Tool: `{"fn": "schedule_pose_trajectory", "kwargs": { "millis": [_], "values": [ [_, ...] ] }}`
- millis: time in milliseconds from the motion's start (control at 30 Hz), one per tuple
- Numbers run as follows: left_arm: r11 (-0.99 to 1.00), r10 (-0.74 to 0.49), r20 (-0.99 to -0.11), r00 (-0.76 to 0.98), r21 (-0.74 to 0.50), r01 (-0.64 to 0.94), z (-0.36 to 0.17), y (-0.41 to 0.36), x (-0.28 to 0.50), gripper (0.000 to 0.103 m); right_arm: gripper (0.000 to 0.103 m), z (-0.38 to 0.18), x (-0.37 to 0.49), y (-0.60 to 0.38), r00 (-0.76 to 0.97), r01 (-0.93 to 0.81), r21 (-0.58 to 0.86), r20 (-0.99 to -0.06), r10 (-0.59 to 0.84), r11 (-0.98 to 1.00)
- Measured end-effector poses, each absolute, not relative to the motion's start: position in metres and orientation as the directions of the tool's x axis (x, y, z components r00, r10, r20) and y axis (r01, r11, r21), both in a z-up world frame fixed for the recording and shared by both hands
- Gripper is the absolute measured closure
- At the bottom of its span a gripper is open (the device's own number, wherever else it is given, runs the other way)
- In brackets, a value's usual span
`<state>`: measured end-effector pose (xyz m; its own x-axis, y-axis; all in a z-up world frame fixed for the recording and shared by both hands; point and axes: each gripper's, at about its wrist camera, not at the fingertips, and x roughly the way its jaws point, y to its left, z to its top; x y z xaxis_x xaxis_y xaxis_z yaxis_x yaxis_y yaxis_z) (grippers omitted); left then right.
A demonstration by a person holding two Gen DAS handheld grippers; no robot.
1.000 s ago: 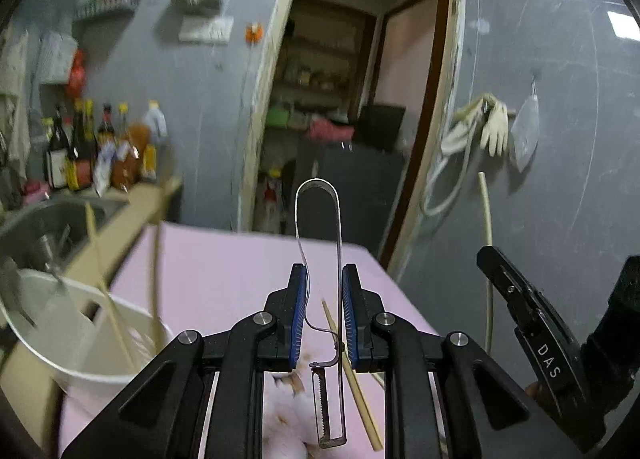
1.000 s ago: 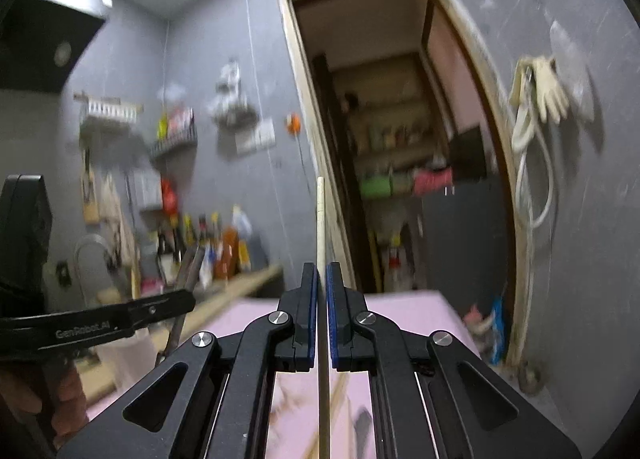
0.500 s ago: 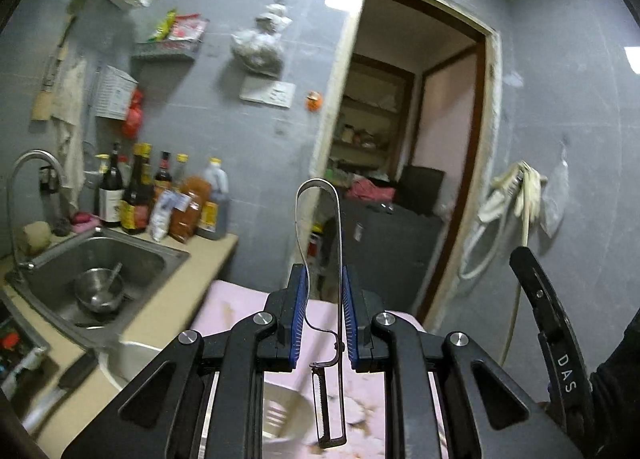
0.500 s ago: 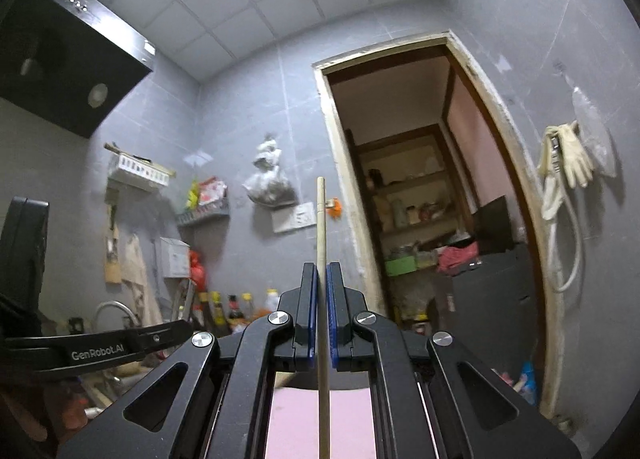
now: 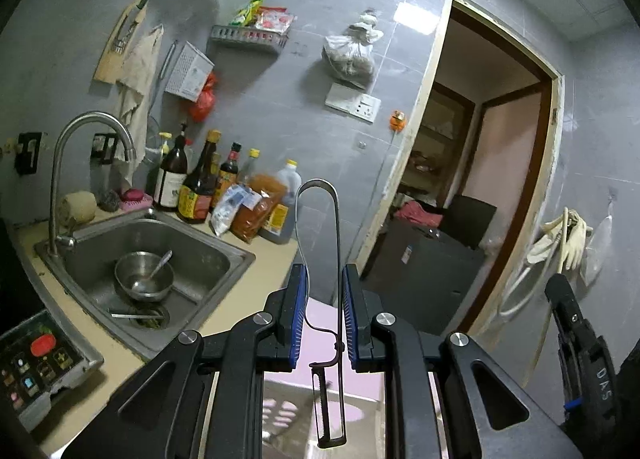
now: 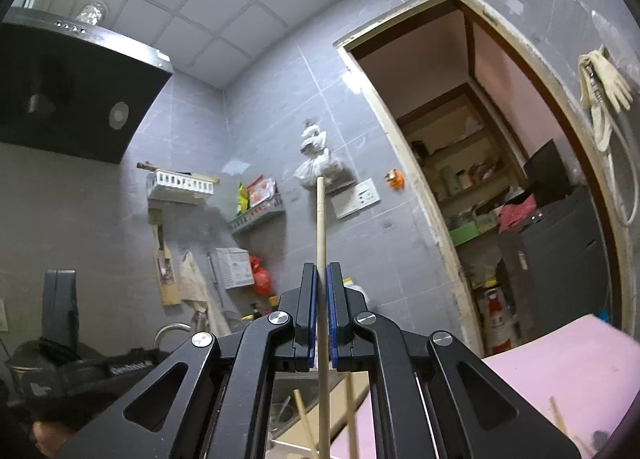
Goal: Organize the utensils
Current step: 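Lift tongs and chopstick and carry both over the white caddy, then open left gripper releasing the tongs while right gripper drops the chopstick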
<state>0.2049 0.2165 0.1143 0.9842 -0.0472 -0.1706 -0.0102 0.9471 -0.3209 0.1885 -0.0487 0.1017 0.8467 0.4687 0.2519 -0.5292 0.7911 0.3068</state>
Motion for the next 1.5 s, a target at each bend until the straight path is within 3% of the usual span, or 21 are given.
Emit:
{"fn": "schedule_pose_trajectory", "kwargs": {
  "millis": [367, 867, 1500],
  "values": [
    [0.951, 0.02, -0.13, 0.991, -0.305, -0.059, 0.085, 0.221, 0.217, 0.089, 0.1, 0.079, 0.205, -0.029, 0.844, -0.536, 0.317, 0.201, 0.497, 0.782],
    [0.956, 0.071, -0.159, 0.985, -0.27, -0.113, 0.061, 0.206, 0.22, 0.088, 0.1, 0.067, 0.209, -0.015, 0.85, -0.527, 0.289, 0.159, 0.503, 0.799],
    [0.955, -0.059, -0.276, 0.959, -0.297, -0.027, 0.064, 0.206, 0.202, 0.085, 0.094, 0.076, 0.195, -0.022, 0.829, -0.554, 0.179, 0.038, 0.557, 0.813]
  ]
}}
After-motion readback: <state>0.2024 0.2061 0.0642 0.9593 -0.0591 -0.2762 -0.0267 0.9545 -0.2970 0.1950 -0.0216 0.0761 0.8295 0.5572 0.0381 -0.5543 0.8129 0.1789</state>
